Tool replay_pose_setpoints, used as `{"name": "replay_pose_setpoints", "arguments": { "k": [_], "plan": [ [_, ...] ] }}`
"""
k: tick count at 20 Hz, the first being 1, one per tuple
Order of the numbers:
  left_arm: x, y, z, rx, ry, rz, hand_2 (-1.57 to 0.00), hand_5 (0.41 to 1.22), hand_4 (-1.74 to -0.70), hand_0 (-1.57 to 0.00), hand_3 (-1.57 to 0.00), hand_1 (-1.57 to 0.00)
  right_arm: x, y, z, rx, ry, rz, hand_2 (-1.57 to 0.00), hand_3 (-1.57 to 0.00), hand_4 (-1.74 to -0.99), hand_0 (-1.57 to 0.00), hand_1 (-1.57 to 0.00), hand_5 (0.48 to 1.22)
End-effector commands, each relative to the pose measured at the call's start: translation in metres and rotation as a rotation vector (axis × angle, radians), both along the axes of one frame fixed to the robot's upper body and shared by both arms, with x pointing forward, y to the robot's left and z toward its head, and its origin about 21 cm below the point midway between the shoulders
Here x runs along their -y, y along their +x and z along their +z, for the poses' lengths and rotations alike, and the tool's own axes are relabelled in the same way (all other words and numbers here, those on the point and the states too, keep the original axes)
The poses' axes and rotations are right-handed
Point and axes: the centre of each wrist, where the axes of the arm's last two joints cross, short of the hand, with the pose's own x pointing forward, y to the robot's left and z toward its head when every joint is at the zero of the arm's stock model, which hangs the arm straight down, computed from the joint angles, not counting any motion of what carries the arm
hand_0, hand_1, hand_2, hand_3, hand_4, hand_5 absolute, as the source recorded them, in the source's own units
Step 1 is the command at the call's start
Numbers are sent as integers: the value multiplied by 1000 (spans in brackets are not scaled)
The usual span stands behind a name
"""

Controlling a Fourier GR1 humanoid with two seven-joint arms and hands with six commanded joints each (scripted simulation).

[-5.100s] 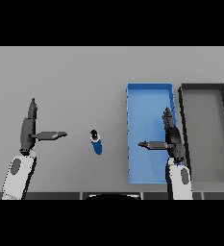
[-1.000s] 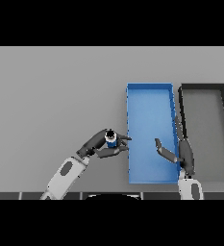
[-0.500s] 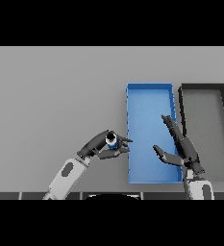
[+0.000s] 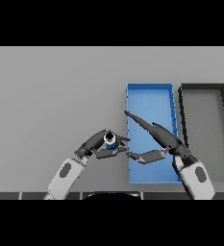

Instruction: Pick up the blue pipe and place it into the blue bin.

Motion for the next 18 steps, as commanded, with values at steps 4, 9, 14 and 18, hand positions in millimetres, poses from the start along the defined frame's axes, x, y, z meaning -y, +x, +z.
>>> {"name": "replay_pose_setpoints", "arguments": {
  "k": [4, 9, 14, 18],
  "plan": [
    [4, 4, -5, -11, 4, -16, -1571, 1221, -1466, -1571, -1571, -1571, -23, 5, 5, -37, -33, 106, -45, 1, -1282, 1, 0, 555],
    [2, 10, -4, -49, -14, -43, -1571, 1221, -1469, -1571, -1571, -1571, -55, 22, 22, 1, -93, 185, -66, 1, -1223, -7, -16, 540],
    [-2, 6, -3, -26, 12, -18, -1571, 1221, -1467, -1571, -1571, -1571, -76, 34, 22, -12, -149, 227, -110, -7, -1192, -34, -55, 507],
    [-3, 5, -3, -64, 41, -10, -1571, 1221, -1560, -1571, -1571, -1571, -89, 40, 24, -11, -176, 275, -538, -401, -1331, -507, -530, 489]
  ]
}}
